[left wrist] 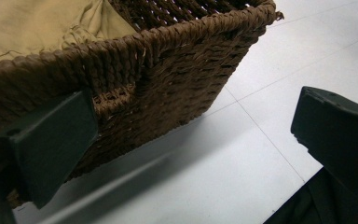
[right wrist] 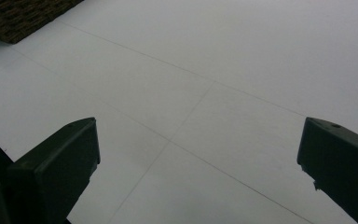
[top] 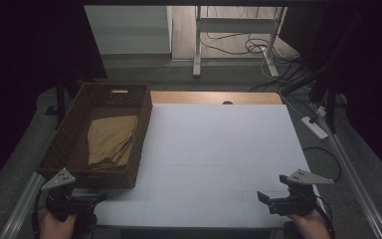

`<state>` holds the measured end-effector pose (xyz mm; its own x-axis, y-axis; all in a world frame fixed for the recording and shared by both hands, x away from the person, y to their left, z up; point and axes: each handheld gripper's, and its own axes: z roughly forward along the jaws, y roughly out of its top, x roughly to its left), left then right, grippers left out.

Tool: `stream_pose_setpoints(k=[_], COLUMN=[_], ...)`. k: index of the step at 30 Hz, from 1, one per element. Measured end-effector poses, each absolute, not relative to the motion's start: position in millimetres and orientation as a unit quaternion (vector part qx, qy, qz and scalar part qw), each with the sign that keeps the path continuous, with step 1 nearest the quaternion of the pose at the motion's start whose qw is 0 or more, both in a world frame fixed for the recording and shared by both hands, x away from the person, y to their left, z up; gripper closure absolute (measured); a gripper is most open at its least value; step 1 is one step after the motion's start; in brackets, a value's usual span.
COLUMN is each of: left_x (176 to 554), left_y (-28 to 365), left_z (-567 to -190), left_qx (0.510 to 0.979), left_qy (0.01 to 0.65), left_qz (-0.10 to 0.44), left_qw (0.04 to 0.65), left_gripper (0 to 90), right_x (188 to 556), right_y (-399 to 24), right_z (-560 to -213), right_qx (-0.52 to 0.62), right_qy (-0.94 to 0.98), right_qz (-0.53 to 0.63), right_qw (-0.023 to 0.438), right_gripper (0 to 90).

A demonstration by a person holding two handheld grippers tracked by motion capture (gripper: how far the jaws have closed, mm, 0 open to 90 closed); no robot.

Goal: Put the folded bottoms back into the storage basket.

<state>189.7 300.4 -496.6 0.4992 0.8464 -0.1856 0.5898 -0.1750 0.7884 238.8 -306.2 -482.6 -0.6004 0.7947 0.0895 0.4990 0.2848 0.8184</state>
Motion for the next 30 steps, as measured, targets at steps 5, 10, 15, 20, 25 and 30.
stream_pose_setpoints(k=[5,10,15,20,25,30], left_x=[189.8,189.9,190.1,190.1,190.0,190.7], left_y=[300.2,299.9,299.8,299.9,300.3,300.6], left_z=[-496.6,-496.6,-496.6,-496.7,-497.0,-496.7], left_qx=[0.752,0.753,0.753,0.753,0.752,0.751], left_qy=[0.478,0.478,0.479,0.479,0.480,0.481], left_qz=[0.150,0.151,0.150,0.150,0.150,0.148], left_qw=[0.428,0.426,0.426,0.426,0.425,0.427], left_gripper=[0.0,0.0,0.0,0.0,0.0,0.0], right_x=[235.1,231.9,227.9,227.0,226.7,228.2], right_y=[-312.7,-319.1,-323.8,-323.3,-319.6,-320.3], right_z=[-481.9,-481.5,-481.0,-481.3,-481.8,-482.4], right_qx=[0.419,0.429,0.436,0.435,0.431,0.434], right_qy=[0.779,0.775,0.771,0.774,0.785,0.786], right_qz=[0.429,0.425,0.425,0.420,0.405,0.402], right_qw=[0.181,0.185,0.189,0.185,0.185,0.180], right_gripper=[0.0,0.0,0.0,0.1,0.1,0.1])
